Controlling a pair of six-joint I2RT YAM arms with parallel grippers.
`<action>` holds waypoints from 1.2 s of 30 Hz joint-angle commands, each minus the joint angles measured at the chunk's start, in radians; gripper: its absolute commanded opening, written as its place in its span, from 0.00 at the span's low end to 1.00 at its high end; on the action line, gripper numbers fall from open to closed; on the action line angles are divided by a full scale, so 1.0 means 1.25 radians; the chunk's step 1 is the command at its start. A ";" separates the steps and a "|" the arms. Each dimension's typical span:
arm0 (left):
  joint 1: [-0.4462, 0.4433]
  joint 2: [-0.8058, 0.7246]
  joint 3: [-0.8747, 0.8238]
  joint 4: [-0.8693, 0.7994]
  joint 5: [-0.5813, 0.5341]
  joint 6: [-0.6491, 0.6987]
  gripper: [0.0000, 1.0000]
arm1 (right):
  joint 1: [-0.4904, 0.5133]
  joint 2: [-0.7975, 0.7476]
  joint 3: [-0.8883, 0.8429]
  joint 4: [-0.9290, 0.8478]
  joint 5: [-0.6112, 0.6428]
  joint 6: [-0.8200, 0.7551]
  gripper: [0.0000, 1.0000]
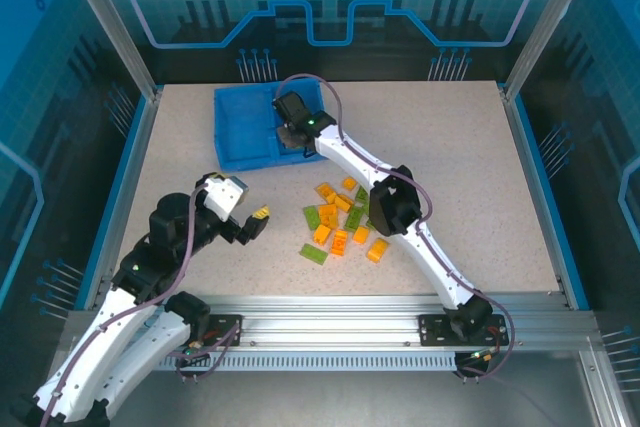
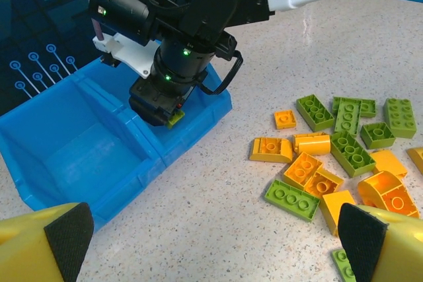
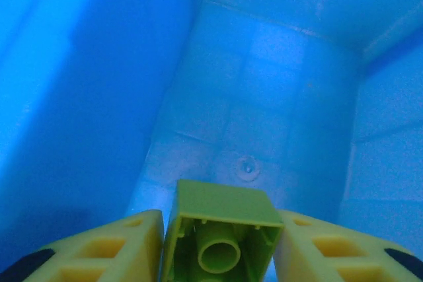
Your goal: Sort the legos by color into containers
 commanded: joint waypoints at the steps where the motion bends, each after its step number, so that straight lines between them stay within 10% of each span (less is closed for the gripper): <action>1: 0.004 0.004 -0.001 -0.005 0.019 0.019 0.99 | -0.001 0.012 0.045 -0.015 -0.063 0.026 0.56; 10: 0.005 0.050 0.013 -0.002 -0.036 -0.070 0.99 | 0.000 -0.166 -0.003 -0.077 -0.044 0.039 0.57; 18: -0.007 0.237 0.182 -0.155 -0.037 -0.490 0.99 | -0.003 -0.611 -0.454 -0.064 -0.121 0.032 0.64; 26: -0.218 0.363 0.178 -0.187 -0.109 -0.816 0.93 | -0.015 -1.084 -0.942 -0.156 -0.202 0.111 0.83; 36: -0.436 0.702 0.260 -0.104 -0.189 -0.901 0.84 | -0.025 -1.477 -1.334 -0.231 -0.296 0.355 1.00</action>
